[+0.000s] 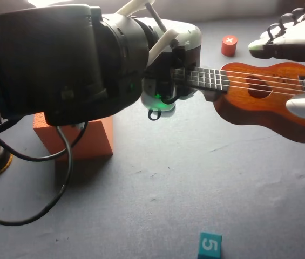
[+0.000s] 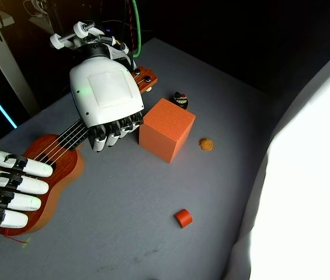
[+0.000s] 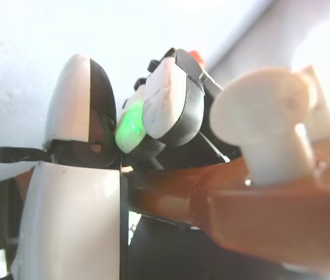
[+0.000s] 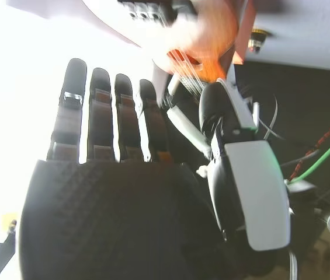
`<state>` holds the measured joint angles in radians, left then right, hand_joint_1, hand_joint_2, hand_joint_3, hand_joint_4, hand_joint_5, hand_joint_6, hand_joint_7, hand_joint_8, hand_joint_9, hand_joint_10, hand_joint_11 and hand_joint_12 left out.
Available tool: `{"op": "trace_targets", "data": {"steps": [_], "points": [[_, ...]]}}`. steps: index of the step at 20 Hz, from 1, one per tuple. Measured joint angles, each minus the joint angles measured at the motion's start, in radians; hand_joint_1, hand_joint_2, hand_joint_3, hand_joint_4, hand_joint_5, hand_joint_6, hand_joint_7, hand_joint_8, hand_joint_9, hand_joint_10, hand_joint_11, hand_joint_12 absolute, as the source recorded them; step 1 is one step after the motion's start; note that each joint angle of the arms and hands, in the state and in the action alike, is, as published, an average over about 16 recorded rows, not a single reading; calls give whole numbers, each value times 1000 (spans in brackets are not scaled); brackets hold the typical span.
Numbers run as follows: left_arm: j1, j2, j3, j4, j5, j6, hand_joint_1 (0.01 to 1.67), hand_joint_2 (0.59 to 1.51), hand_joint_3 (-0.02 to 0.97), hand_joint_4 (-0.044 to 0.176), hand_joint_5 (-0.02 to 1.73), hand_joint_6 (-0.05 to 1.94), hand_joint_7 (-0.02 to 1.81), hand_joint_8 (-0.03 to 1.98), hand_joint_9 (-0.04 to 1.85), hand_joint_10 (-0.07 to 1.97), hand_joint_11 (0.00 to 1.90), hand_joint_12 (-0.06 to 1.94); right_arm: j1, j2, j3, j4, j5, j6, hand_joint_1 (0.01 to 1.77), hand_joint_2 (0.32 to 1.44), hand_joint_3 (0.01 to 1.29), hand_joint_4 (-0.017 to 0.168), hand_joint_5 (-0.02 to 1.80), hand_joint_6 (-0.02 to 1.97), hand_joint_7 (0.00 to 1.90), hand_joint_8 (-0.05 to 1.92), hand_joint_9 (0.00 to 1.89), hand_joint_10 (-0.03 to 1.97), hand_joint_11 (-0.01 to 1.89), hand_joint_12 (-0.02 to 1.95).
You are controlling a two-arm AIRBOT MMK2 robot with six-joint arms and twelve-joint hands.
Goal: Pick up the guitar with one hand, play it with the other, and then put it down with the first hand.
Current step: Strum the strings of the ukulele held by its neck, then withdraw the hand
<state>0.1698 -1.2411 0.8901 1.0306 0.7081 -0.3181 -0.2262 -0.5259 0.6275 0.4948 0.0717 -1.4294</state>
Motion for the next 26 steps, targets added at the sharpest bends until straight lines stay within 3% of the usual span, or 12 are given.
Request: {"op": "trace_targets", "data": {"steps": [17,26], "points": [[-15,4,-4,-9,3,29,1501,1085,-14,3,1294,1864,1330,1974,1468,1927,1530,1923,-66,18,-58,-18,29,-33,528,1341,15,-7,236,12,246,15,208,77,21,720],[-17,4,-4,-10,5,38,1500,1084,-15,3,1285,1840,1329,1974,1468,1926,1517,1922,-80,35,-103,-18,60,-67,573,1321,15,-4,157,498,286,6,202,127,21,755]]}}
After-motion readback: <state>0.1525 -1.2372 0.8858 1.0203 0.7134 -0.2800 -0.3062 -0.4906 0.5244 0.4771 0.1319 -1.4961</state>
